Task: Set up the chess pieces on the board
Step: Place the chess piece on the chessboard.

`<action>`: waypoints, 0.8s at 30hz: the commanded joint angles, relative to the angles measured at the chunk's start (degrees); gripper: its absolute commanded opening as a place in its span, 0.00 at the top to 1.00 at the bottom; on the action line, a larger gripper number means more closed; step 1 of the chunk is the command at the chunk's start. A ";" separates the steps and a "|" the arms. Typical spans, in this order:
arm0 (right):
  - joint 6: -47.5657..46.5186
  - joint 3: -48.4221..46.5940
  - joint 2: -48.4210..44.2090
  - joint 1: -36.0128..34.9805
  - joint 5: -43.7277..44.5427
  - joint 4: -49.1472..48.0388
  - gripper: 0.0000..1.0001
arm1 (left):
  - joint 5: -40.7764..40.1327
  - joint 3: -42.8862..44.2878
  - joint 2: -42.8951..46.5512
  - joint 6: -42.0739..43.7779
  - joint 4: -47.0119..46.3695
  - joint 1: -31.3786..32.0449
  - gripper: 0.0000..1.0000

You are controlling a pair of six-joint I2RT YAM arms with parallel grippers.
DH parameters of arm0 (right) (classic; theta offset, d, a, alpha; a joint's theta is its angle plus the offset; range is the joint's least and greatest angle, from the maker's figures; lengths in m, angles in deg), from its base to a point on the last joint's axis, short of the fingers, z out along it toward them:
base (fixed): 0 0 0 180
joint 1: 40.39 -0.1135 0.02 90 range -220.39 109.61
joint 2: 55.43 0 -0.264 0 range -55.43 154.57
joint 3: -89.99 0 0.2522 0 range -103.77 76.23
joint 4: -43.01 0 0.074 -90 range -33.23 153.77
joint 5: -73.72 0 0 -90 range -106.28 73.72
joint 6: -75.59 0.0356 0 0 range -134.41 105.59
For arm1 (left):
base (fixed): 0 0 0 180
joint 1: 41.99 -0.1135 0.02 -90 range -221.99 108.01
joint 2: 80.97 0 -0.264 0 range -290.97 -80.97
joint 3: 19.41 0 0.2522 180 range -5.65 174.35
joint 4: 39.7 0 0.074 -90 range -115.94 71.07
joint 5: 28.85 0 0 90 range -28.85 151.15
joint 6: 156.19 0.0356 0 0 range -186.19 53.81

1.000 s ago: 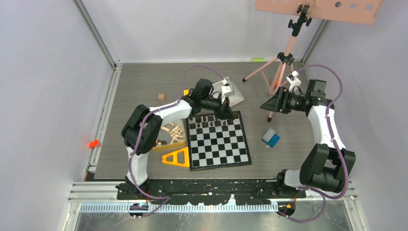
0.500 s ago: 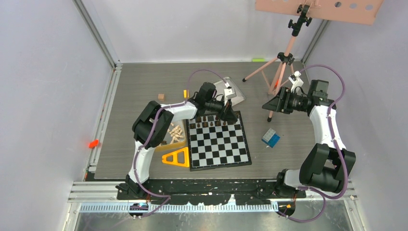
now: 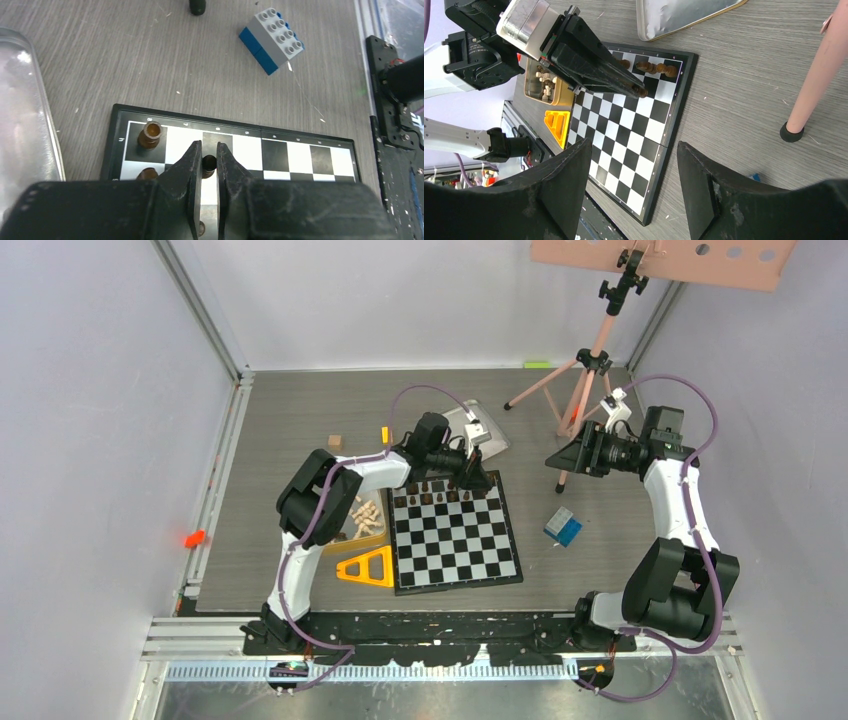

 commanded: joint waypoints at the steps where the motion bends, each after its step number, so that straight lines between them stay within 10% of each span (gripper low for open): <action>1: -1.22 -1.71 0.22 0.41 -1.48 -0.16 0.31 | -4.49 0.39 1.39 -1.79 -1.89 0.15 0.95; 24: -1.35 -1.63 0.41 0.39 -1.58 0.01 0.31 | -8.73 1.73 1.12 -2.30 2.24 0.24 0.91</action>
